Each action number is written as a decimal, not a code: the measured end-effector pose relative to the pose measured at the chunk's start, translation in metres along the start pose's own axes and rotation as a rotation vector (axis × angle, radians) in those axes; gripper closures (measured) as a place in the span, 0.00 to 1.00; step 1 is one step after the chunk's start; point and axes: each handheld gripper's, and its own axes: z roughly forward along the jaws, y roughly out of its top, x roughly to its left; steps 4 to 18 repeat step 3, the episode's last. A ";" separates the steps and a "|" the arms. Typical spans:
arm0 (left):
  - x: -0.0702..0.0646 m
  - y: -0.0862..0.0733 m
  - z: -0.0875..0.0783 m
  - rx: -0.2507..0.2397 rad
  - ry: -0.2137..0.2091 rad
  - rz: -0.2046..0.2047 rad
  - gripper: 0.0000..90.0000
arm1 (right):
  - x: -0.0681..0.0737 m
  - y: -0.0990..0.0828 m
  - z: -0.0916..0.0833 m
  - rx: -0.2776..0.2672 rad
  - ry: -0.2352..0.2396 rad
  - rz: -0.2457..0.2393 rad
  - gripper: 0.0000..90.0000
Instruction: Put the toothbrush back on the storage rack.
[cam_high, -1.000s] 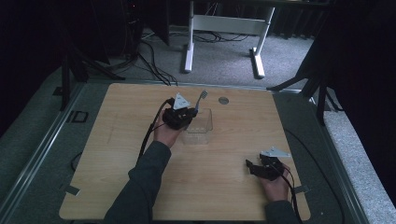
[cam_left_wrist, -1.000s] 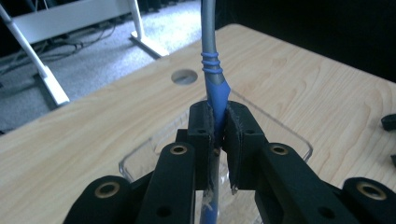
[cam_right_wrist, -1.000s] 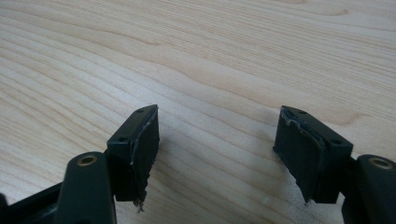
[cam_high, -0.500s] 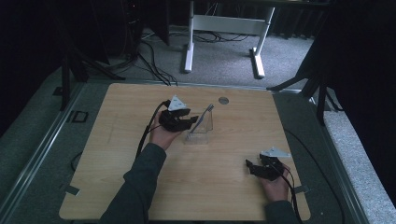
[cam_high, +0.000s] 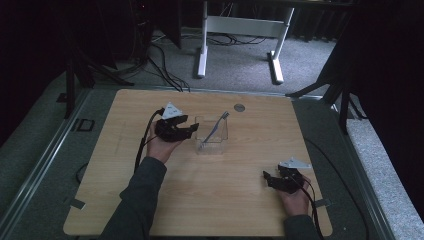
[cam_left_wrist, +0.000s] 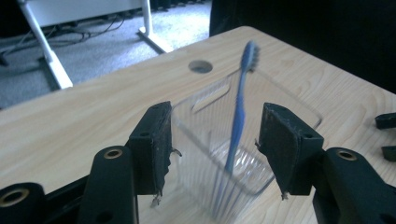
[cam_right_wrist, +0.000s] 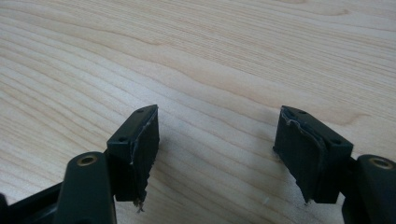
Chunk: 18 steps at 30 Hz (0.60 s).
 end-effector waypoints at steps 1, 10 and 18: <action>0.003 -0.004 -0.001 0.005 0.006 -0.008 0.49 | 0.000 0.000 0.000 0.001 0.000 0.001 0.34; 0.008 -0.012 -0.002 0.015 0.023 -0.025 0.47 | 0.000 0.000 0.000 0.001 0.001 0.003 0.34; 0.008 -0.012 -0.002 0.015 0.023 -0.025 0.47 | 0.000 0.000 0.000 0.001 0.001 0.003 0.34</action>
